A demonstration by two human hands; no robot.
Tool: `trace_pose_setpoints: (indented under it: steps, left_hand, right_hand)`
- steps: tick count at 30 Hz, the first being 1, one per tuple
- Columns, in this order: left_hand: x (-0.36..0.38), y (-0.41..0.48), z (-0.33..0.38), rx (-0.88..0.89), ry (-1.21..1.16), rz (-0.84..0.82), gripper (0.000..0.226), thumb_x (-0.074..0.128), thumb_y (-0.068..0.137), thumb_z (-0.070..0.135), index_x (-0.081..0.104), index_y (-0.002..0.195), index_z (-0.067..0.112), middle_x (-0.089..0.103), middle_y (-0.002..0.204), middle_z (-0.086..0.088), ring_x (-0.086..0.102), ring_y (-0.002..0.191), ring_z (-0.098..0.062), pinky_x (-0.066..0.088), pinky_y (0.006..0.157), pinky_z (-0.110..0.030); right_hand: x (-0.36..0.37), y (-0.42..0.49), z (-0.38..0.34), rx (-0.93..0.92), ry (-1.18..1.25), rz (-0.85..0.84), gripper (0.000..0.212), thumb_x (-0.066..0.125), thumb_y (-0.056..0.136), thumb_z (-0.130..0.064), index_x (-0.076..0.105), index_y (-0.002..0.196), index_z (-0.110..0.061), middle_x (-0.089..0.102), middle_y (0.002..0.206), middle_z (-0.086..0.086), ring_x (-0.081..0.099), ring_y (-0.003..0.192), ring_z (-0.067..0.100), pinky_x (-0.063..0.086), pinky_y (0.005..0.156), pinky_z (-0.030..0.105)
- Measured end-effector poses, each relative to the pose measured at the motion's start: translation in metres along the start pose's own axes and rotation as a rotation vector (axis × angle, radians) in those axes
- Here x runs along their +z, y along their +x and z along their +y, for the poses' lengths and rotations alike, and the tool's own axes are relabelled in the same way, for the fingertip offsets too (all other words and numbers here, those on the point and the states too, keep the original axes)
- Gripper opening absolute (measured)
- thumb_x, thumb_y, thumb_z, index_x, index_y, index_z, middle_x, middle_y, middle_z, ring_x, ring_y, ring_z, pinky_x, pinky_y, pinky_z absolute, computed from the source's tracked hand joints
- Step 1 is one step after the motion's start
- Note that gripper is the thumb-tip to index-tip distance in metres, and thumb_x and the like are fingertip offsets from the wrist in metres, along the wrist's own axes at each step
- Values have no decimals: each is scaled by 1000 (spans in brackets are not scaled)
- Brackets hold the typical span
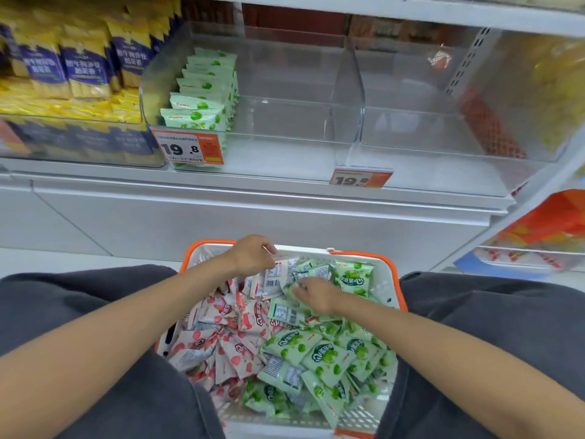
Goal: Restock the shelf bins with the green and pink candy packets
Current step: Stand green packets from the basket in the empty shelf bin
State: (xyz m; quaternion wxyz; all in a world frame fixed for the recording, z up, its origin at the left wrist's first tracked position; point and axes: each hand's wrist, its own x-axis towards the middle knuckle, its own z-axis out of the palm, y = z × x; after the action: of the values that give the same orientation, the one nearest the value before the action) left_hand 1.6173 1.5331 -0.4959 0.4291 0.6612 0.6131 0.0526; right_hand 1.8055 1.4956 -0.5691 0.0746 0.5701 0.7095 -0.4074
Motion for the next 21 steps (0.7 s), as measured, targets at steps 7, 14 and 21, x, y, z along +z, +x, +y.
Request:
trace_pose_setpoints:
  steps: [7, 14, 21]
  left_hand:
    - [-8, -9, 10, 147, -280, -25, 33, 46, 103, 25, 56, 132, 11, 59, 133, -5, 56, 116, -14, 44, 90, -21]
    - [-36, 0, 10, 5, -555, 223, 31, 66, 92, 29, 64, 112, 6, 68, 110, -12, 69, 91, -25, 60, 76, -35]
    - [-51, -9, 28, -12, -848, 297, 27, 71, 89, 23, 68, 110, 7, 72, 88, -4, 67, 68, -11, 54, 60, -21]
  right_hand:
    - [-72, -4, -49, -25, 834, -79, 37, 45, 99, -44, 65, 106, -14, 69, 84, 1, 64, 76, 16, 51, 76, 31]
    - [-84, -12, -60, -117, 1070, 13, 36, 67, 90, -21, 61, 119, -2, 71, 110, 15, 69, 102, 26, 57, 83, 30]
    - [-96, -15, -76, -210, 1155, 69, 35, 65, 90, -14, 60, 121, 0, 69, 114, 19, 67, 104, 28, 56, 89, 31]
